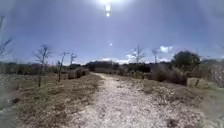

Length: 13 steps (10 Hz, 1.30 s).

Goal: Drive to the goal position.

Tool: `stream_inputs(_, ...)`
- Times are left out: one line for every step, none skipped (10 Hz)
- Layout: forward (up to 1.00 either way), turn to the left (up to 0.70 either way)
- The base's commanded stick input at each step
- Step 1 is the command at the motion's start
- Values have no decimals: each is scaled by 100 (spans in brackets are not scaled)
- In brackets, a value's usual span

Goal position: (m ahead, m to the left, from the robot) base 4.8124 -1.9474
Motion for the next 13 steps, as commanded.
stream_inputs(50, 0)
stream_inputs(50, 0)
stream_inputs(50, 0)
stream_inputs(50, 0)
stream_inputs(50, 0)
stream_inputs(50, 0)
stream_inputs(50, 0)
stream_inputs(50, 0)
stream_inputs(50, 0)
stream_inputs(50, 0)
stream_inputs(50, -2)
stream_inputs(50, -29)
stream_inputs(50, -50)
